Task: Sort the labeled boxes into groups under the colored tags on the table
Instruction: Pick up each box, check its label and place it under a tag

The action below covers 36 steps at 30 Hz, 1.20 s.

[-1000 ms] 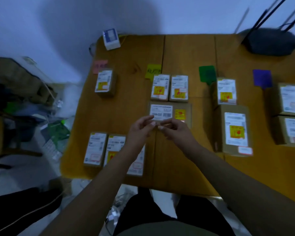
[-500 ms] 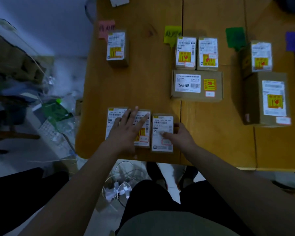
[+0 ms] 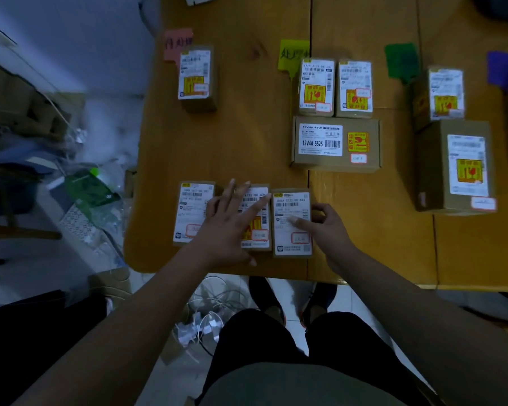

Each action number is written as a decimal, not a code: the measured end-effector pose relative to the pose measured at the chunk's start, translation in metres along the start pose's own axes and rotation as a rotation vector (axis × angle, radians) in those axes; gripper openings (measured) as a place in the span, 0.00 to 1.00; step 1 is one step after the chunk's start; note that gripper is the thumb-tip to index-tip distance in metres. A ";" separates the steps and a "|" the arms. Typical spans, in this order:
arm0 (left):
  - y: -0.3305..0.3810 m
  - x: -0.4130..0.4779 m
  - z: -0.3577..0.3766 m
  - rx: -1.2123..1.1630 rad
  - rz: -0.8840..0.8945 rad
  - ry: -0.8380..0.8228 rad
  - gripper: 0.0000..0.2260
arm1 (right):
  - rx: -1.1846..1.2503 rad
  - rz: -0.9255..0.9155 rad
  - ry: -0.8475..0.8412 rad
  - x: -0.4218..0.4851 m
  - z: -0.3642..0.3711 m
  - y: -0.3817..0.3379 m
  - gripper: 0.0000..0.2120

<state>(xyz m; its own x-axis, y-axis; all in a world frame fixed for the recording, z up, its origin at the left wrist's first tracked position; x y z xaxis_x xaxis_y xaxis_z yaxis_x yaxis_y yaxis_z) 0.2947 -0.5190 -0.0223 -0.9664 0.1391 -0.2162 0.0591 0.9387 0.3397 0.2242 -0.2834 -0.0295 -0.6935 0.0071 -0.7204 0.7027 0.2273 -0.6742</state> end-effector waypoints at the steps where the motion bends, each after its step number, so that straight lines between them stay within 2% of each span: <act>1: 0.005 0.001 0.002 0.008 0.013 0.007 0.65 | 0.001 -0.013 0.012 0.000 -0.005 0.001 0.31; 3: 0.018 0.003 0.007 -0.032 0.064 0.015 0.63 | 0.001 -0.034 0.034 0.001 -0.015 0.002 0.31; 5: 0.032 0.006 0.011 -0.192 0.053 0.043 0.59 | 0.007 -0.044 0.054 0.003 -0.023 0.003 0.31; 7: 0.045 0.007 0.014 -0.446 -0.155 0.146 0.54 | 0.021 -0.047 0.067 0.005 -0.030 0.002 0.30; 9: 0.055 0.008 0.021 -0.686 -0.492 0.238 0.47 | 0.029 -0.051 0.065 0.007 -0.033 0.002 0.30; 11: 0.060 0.009 0.027 -0.828 -0.785 0.220 0.39 | 0.030 -0.050 0.054 0.007 -0.033 0.003 0.30; 14: 0.066 0.013 0.025 -0.964 -0.909 0.287 0.17 | 0.008 -0.043 0.024 0.007 -0.030 0.003 0.31; 15: 0.066 0.015 0.021 -1.031 -0.936 0.322 0.15 | 0.005 -0.046 0.017 0.006 -0.030 0.002 0.32; 17: 0.065 0.017 0.004 -1.130 -0.976 0.374 0.19 | 0.006 -0.081 0.011 0.003 -0.033 -0.008 0.32; 22: 0.064 0.029 -0.066 -1.338 -0.850 0.499 0.25 | 0.063 -0.280 -0.029 -0.015 -0.049 -0.077 0.31; 27: 0.078 0.045 -0.161 -1.473 -0.619 0.583 0.20 | 0.120 -0.490 -0.085 -0.052 -0.066 -0.168 0.30; 32: 0.100 0.052 -0.238 -1.446 -0.391 0.695 0.17 | 0.223 -0.617 -0.156 -0.087 -0.086 -0.238 0.19; 36: 0.112 0.051 -0.274 -1.516 -0.289 0.706 0.16 | 0.265 -0.687 -0.197 -0.105 -0.103 -0.269 0.16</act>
<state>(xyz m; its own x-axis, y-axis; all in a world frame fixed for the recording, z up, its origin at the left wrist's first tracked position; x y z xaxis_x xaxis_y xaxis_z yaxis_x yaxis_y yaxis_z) 0.1832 -0.4936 0.2557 -0.8415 -0.5204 -0.1456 0.0037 -0.2749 0.9615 0.0912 -0.2450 0.2441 -0.9652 -0.2306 -0.1237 0.1552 -0.1238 -0.9801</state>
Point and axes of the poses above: each hand's wrist, its own x-axis towards the middle knuckle, its own z-axis out of the palm, y = z × x, the point moved 1 cm from there along x, towards the middle knuckle, and after that the axes turned 8 degrees about y, right-handed, at the moved point
